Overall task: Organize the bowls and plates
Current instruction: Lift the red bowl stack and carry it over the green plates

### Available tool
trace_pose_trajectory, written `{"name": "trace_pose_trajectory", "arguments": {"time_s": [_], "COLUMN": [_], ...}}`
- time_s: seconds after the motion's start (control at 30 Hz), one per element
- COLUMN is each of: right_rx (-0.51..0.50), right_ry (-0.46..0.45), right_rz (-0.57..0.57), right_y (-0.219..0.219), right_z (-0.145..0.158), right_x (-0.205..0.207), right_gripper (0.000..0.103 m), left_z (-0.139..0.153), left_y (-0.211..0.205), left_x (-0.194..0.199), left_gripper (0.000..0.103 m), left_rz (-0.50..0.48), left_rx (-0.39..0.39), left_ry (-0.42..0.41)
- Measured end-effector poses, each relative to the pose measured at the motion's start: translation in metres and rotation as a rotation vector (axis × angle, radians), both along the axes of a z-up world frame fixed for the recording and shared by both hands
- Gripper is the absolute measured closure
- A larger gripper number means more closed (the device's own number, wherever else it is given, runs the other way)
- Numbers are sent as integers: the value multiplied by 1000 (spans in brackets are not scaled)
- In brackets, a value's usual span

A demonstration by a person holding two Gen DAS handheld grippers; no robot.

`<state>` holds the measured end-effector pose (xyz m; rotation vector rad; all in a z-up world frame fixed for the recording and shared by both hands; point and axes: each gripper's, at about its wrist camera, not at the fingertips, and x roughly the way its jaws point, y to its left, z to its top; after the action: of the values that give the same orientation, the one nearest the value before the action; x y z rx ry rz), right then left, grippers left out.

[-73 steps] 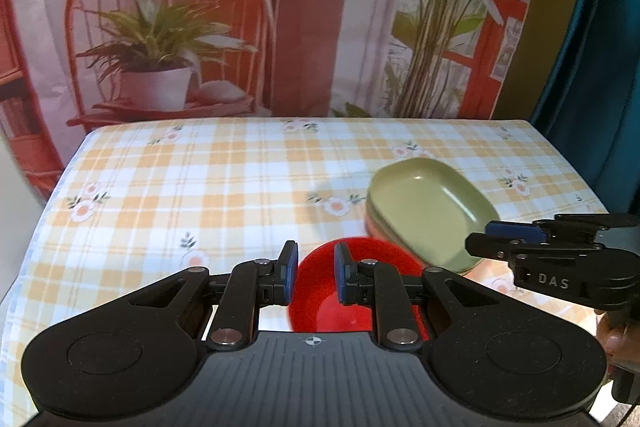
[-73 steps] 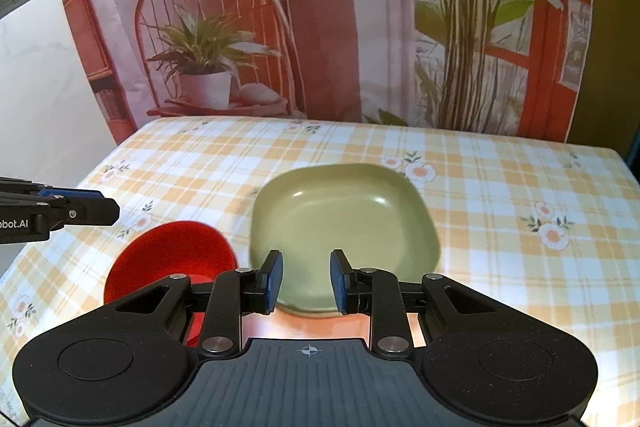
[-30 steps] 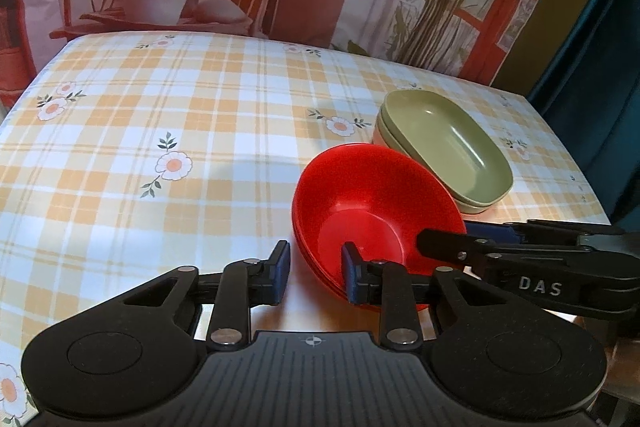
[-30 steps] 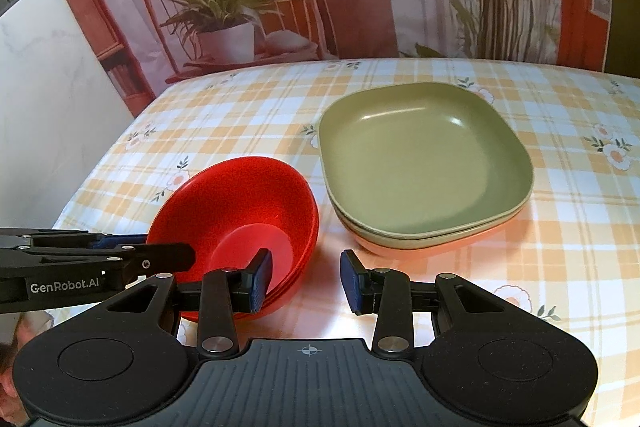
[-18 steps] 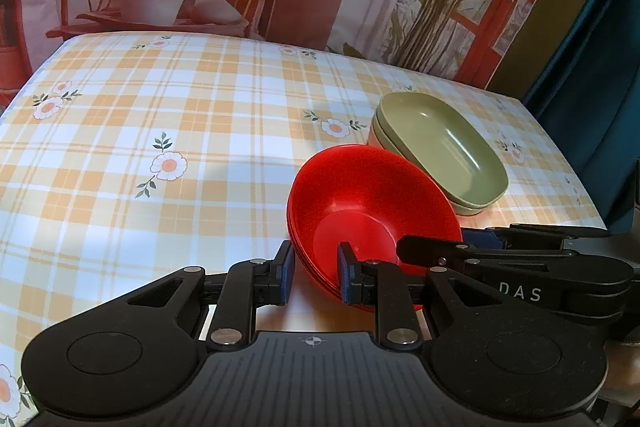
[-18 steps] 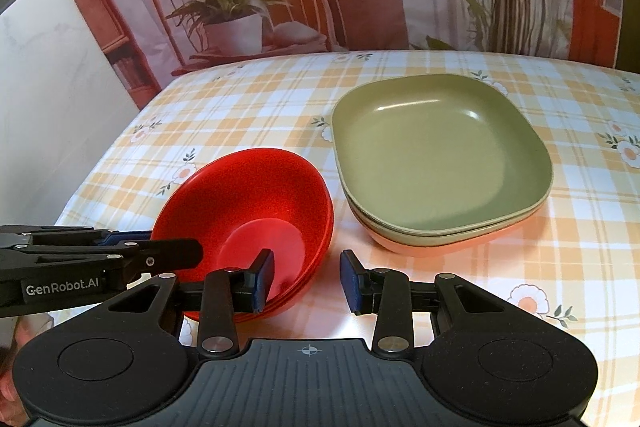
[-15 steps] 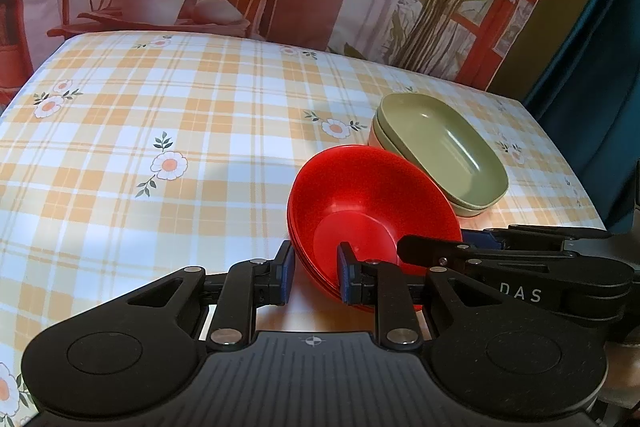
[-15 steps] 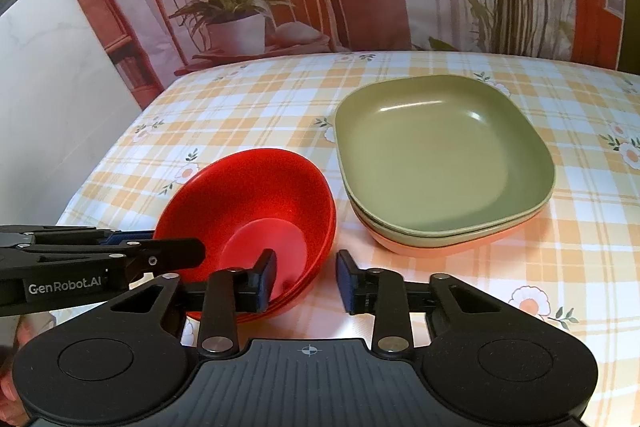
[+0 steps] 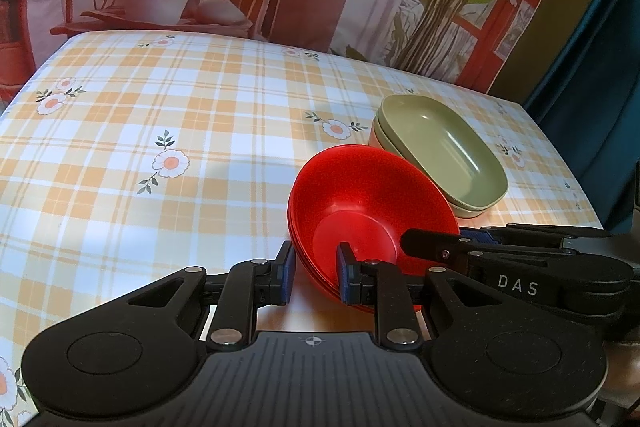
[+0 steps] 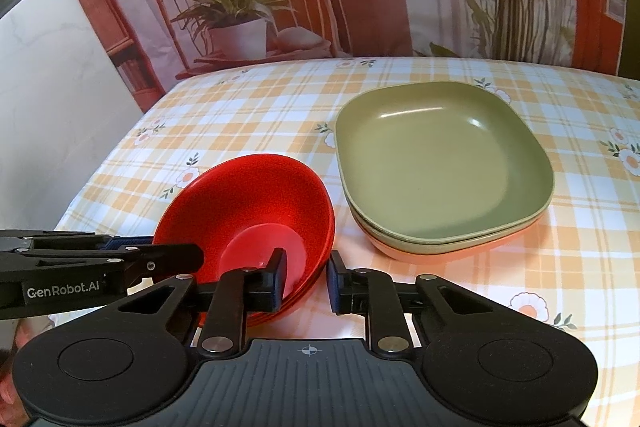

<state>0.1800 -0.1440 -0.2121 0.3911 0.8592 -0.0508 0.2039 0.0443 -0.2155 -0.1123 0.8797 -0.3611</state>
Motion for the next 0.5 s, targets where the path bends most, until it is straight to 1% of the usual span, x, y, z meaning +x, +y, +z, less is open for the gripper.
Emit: {"name": "trace_pose_trajectory", "arguments": {"time_s": [0.23, 0.4, 0.5], "right_rx": [-7, -10, -12], "right_ry": [-29, -52, -67], "right_rz": [7, 12, 15], "right_y": [-1, 0, 1], "right_z": [8, 16, 20], "right_x": [-2, -4, -6], "right_gripper": [85, 86, 86], "left_z": [6, 14, 19], "left_y": [1, 3, 2], "left_x": [-5, -12, -15], "left_gripper": [81, 81, 81], "left_rz": [17, 54, 69], "left_rx": [-2, -31, -33], "left_ry": [-13, -23, -30]}}
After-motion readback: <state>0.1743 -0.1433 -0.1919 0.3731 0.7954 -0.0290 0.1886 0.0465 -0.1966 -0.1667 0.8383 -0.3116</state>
